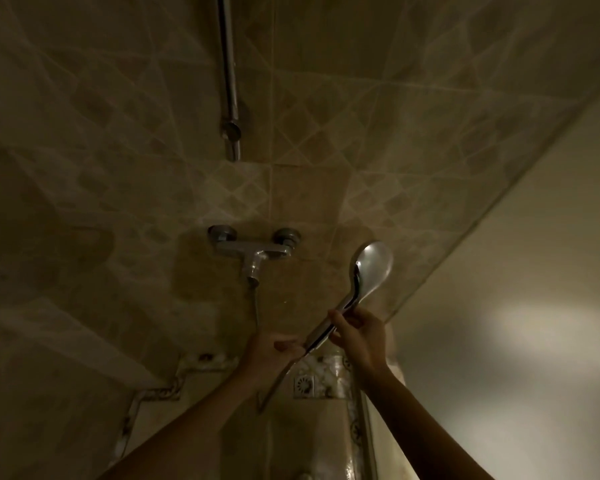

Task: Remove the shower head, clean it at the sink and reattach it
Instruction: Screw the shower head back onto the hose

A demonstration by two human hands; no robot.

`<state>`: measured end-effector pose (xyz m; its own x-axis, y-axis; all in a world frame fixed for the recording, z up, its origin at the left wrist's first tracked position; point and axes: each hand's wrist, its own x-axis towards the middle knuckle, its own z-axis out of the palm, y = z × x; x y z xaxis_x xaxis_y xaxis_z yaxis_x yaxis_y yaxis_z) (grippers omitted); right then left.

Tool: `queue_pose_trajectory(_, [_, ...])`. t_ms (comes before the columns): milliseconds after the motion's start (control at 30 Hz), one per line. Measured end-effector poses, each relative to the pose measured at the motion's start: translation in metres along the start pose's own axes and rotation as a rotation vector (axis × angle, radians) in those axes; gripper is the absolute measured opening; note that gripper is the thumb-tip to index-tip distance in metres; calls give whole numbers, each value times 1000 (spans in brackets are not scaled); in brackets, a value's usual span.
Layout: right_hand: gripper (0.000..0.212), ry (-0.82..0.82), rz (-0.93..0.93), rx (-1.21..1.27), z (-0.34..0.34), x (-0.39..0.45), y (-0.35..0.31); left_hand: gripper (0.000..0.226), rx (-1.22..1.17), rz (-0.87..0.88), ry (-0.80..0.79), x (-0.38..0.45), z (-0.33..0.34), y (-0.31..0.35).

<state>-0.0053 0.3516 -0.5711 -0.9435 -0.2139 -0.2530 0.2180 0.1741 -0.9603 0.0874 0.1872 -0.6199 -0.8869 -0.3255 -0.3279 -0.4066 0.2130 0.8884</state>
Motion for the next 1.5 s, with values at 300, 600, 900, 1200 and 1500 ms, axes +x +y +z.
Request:
queue_pose_trajectory(300, [19, -7, 36, 47, -15, 29, 31, 27, -2, -205, 573, 54, -49, -15])
queue_pose_trajectory(600, [39, 54, 175, -69, -30, 32, 67, 20, -87, -135, 421, 80, -58, -14])
queue_pose_trajectory(900, [32, 181, 97, -319, -33, 22, 81, 26, 80, 22, 360, 73, -77, -26])
queue_pose_trajectory(1200, [25, 223, 52, -366, -22, 21, 76, 33, 96, 23, 243, 72, -91, -20])
queue_pose_trajectory(1500, [19, 215, 5, -475, -5, 14, 61, 34, 100, 18, 235, 68, -91, -13])
